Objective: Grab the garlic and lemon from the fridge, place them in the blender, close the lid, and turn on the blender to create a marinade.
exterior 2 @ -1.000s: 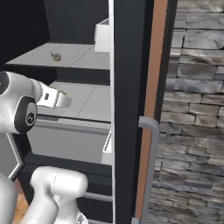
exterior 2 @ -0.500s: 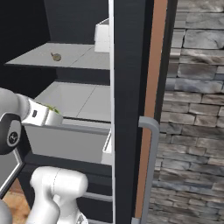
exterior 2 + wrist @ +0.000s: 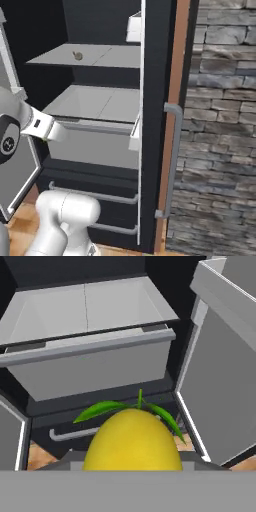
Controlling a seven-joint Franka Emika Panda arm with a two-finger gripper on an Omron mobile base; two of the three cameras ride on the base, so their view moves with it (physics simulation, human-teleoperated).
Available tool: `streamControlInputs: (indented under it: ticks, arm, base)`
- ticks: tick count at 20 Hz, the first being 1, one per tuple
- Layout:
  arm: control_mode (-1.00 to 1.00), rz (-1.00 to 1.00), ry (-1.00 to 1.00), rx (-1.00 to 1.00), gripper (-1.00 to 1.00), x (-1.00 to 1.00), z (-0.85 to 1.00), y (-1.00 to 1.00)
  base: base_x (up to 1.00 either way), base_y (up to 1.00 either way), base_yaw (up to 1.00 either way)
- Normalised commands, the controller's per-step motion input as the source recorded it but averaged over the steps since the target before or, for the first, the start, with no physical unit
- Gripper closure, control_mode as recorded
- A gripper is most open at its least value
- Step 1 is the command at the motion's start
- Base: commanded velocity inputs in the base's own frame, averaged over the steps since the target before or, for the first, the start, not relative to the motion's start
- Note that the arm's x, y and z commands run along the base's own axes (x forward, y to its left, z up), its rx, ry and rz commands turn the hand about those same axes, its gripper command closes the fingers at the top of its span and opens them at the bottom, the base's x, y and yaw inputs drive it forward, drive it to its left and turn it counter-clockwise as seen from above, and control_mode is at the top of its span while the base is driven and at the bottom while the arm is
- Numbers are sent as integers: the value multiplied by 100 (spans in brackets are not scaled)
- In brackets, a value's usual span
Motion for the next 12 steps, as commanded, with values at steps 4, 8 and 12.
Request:
streamControlInputs:
  ticks: [4, 8, 12]
  arm:
    - [100, 0, 0, 0, 100, 0, 0, 0]
    - [100, 0, 0, 0, 100, 0, 0, 0]
    - [100, 0, 0, 0, 100, 0, 0, 0]
  base:
    - [-100, 23, -14]
    - [-100, 37, -38]
    - [-100, 64, -56]
